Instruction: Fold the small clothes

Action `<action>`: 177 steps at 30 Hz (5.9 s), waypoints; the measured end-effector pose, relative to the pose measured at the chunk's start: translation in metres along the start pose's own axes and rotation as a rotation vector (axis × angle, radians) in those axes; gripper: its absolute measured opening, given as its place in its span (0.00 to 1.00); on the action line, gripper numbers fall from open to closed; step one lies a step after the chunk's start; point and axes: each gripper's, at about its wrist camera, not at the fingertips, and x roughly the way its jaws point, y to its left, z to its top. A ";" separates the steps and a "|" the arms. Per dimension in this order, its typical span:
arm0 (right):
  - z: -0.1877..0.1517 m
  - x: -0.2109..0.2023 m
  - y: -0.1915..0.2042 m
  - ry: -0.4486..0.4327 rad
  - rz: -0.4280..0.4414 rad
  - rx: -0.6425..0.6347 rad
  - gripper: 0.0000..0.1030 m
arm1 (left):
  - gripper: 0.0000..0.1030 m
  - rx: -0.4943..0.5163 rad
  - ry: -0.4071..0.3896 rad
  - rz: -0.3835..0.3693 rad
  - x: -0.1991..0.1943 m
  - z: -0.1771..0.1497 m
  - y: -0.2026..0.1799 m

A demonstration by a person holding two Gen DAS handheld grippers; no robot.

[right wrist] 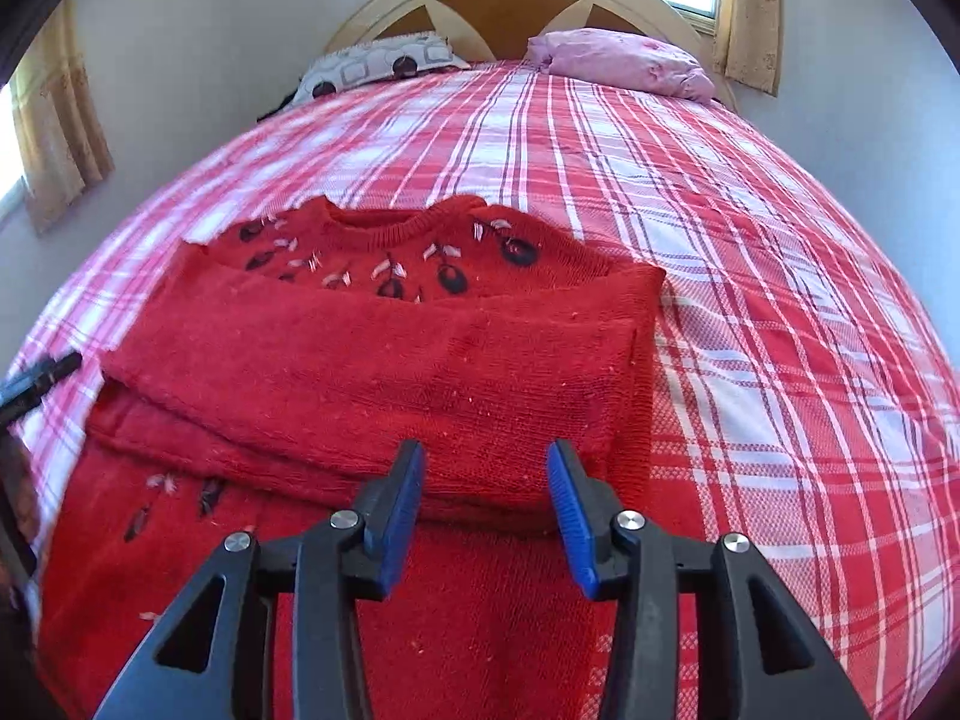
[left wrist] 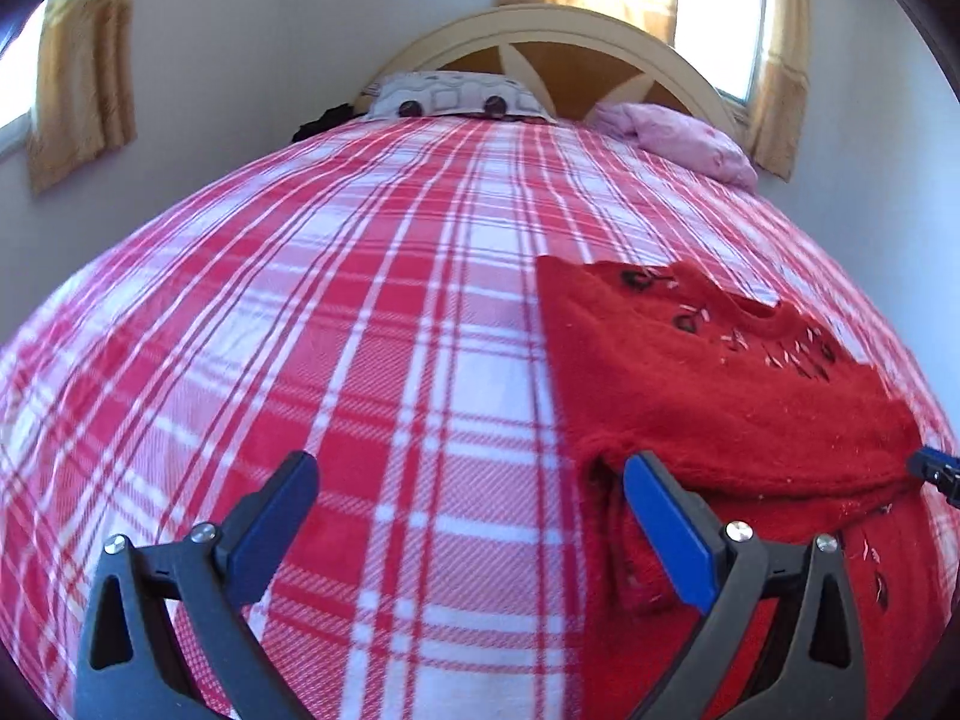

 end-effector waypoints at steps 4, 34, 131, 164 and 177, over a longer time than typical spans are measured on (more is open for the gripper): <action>-0.005 0.007 0.001 0.007 0.011 -0.005 0.43 | 1.00 0.073 -0.009 0.036 0.008 0.014 -0.019; -0.011 -0.009 -0.003 -0.043 0.059 0.053 0.55 | 1.00 -0.033 0.141 0.040 0.050 -0.004 0.007; -0.249 -0.164 -0.001 0.034 0.043 0.102 0.44 | 0.88 0.200 0.228 -0.178 -0.144 -0.178 -0.001; -0.254 -0.172 -0.021 -0.019 0.295 0.283 0.07 | 0.22 0.208 0.262 -0.280 -0.155 -0.178 -0.002; -0.240 -0.208 -0.036 -0.184 0.518 0.405 0.06 | 0.05 0.081 0.160 -0.483 -0.183 -0.154 0.012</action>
